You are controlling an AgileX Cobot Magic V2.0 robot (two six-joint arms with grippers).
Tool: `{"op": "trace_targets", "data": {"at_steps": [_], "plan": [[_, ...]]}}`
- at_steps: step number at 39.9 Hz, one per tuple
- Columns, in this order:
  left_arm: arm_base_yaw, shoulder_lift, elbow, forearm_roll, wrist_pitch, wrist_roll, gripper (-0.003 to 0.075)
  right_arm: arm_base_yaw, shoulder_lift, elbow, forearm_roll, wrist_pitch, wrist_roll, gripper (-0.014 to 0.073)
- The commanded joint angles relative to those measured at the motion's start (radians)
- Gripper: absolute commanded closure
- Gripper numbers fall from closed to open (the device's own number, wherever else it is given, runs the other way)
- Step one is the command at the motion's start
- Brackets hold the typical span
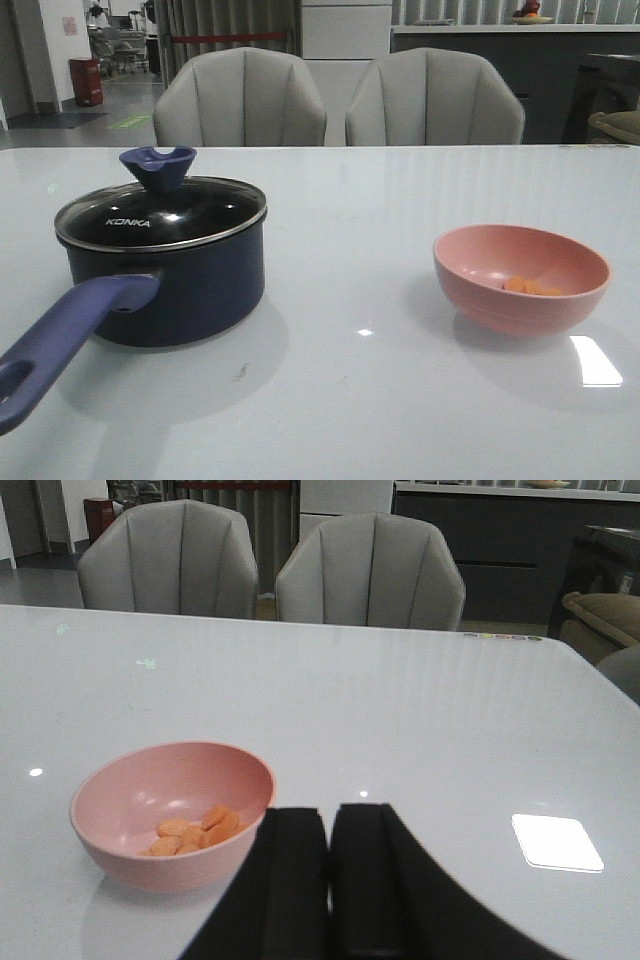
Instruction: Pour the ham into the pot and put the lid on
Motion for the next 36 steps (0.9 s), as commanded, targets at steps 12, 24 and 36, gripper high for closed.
{"op": "trace_targets", "data": {"at_steps": [12, 24, 36], "plan": [[-0.002, -0.020, 0.021, -0.004, -0.087, -0.006, 0.0587, -0.007, -0.020, -0.005, -0.014, -0.081, 0.000, 0.0434], [-0.002, -0.020, 0.021, -0.004, -0.087, -0.006, 0.0587, -0.007, -0.020, -0.005, -0.014, -0.081, 0.000, 0.0434], [-0.002, -0.020, 0.021, -0.004, -0.133, -0.006, 0.0587, -0.007, -0.020, -0.005, -0.014, -0.081, 0.000, 0.0434]]}}
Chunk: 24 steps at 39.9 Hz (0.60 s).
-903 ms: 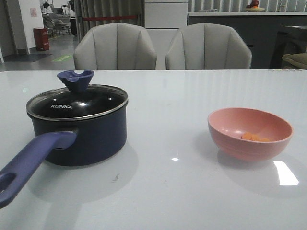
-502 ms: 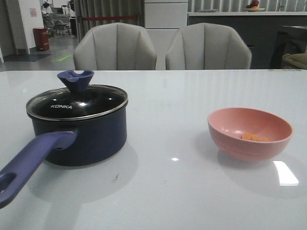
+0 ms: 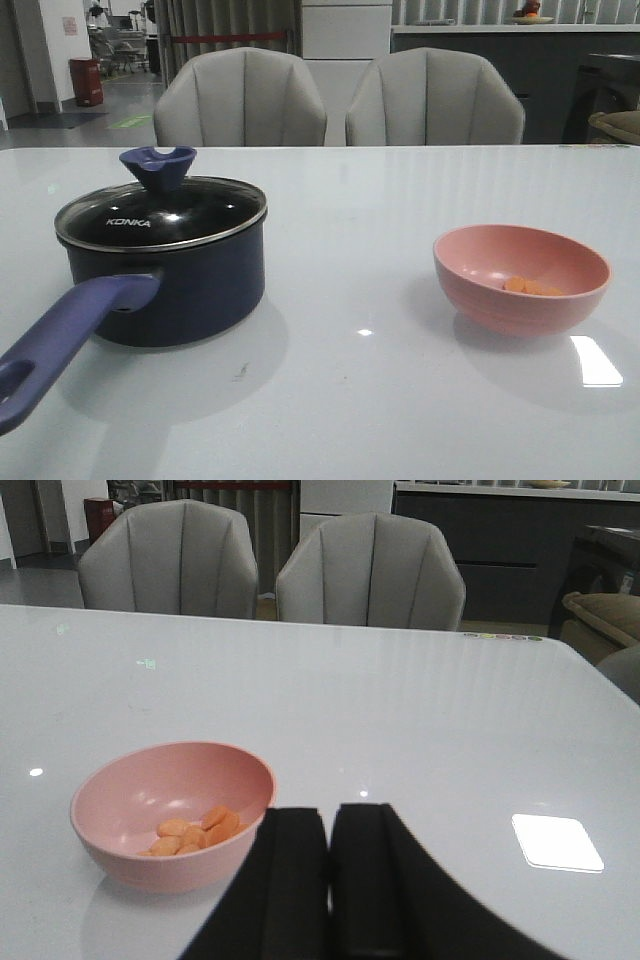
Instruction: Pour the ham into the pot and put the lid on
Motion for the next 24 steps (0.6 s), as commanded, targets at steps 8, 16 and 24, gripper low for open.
{"op": "trace_targets", "data": {"at_steps": [8, 16, 24], "plan": [[-0.002, -0.020, 0.020, -0.021, -0.324, -0.006, 0.0587, -0.007, -0.020, -0.005, -0.014, -0.081, 0.000, 0.0434], [-0.002, -0.016, -0.101, -0.029, -0.347, -0.006, 0.0587, -0.007, -0.020, -0.005, -0.014, -0.081, 0.000, 0.0434], [-0.002, 0.077, -0.350, -0.048, 0.059, -0.006, 0.0587, -0.007, -0.020, -0.005, -0.014, -0.081, 0.000, 0.0434]]}}
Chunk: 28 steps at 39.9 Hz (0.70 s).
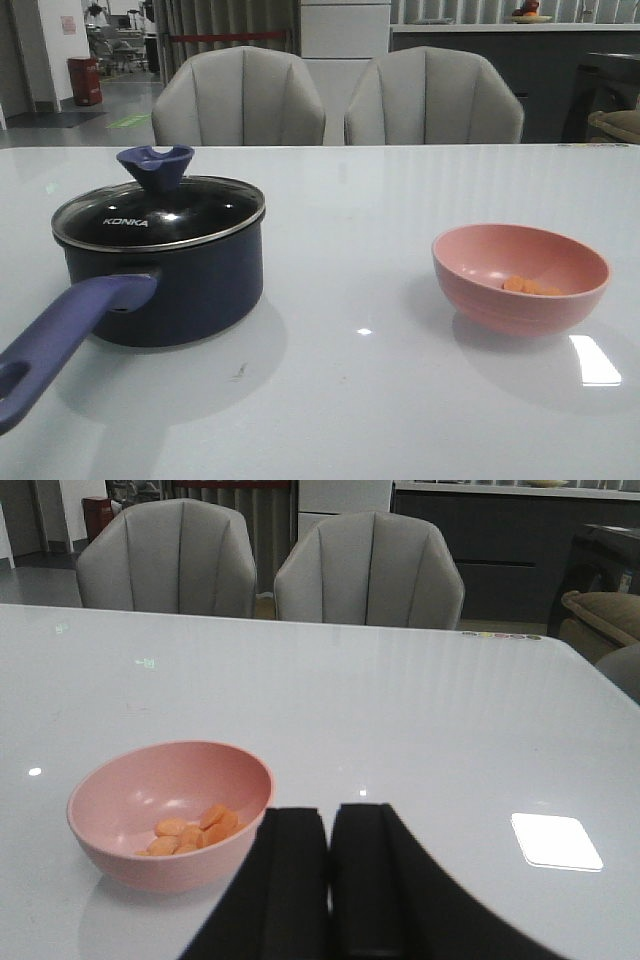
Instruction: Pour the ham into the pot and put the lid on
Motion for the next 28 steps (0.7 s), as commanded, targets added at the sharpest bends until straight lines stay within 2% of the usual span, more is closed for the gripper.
{"op": "trace_targets", "data": {"at_steps": [1, 7, 22, 26, 28], "plan": [[-0.002, 0.080, -0.132, -0.047, 0.117, -0.006, 0.0587, -0.007, -0.020, -0.005, -0.014, -0.081, 0.000, 0.0434], [-0.002, 0.174, -0.226, -0.110, 0.351, -0.006, 0.0587, -0.007, -0.020, -0.005, -0.014, -0.081, 0.000, 0.0434], [-0.007, 0.230, -0.193, -0.076, 0.351, -0.006, 0.0576, -0.007, -0.020, -0.005, -0.014, -0.081, 0.000, 0.0434], [-0.040, 0.255, -0.193, -0.036, 0.347, -0.006, 0.0502, -0.007, -0.020, -0.005, -0.014, -0.081, 0.000, 0.0434], [-0.056, 0.273, -0.193, -0.026, 0.347, -0.006, 0.0423, -0.007, -0.020, -0.005, -0.014, -0.081, 0.000, 0.0434]]}}
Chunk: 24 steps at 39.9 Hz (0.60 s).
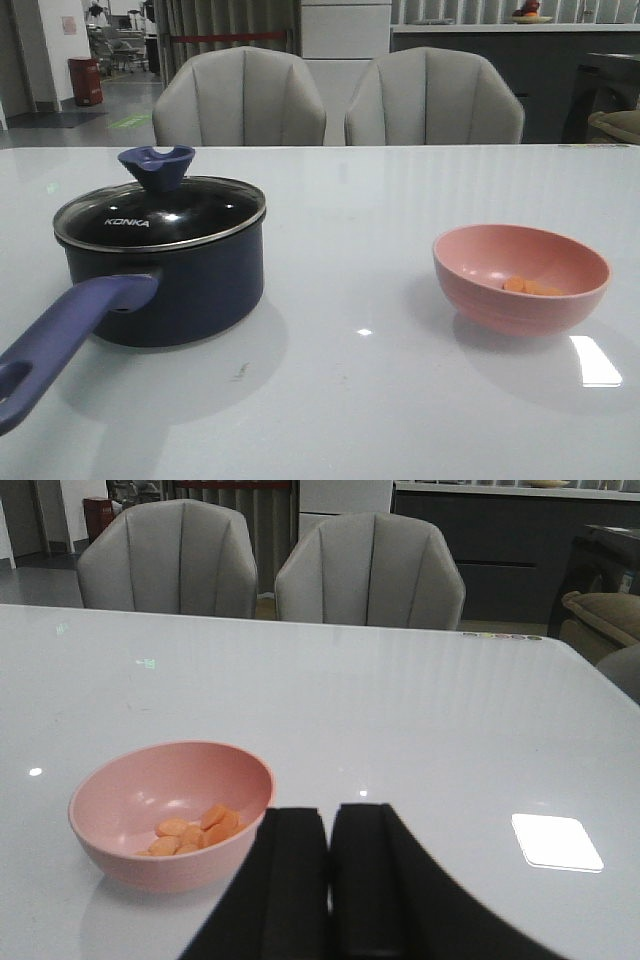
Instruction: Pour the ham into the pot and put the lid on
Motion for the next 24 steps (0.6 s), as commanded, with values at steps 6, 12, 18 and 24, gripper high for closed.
{"op": "trace_targets", "data": {"at_steps": [6, 12, 18, 24], "plan": [[-0.045, 0.101, -0.026, 0.024, -0.080, -0.006, 0.0173, -0.007, -0.020, -0.005, -0.014, -0.081, 0.000, 0.0434], [-0.045, 0.167, -0.053, 0.024, -0.066, -0.006, 0.0055, -0.007, -0.020, -0.005, -0.014, -0.081, 0.000, 0.0434], [-0.045, 0.243, -0.138, 0.011, -0.017, -0.006, 0.0063, -0.007, -0.020, -0.005, -0.014, -0.081, 0.000, 0.0434], [-0.045, 0.393, -0.296, 0.007, 0.088, -0.006, 0.0063, -0.007, -0.020, -0.005, -0.014, -0.081, 0.000, 0.0434]]}}
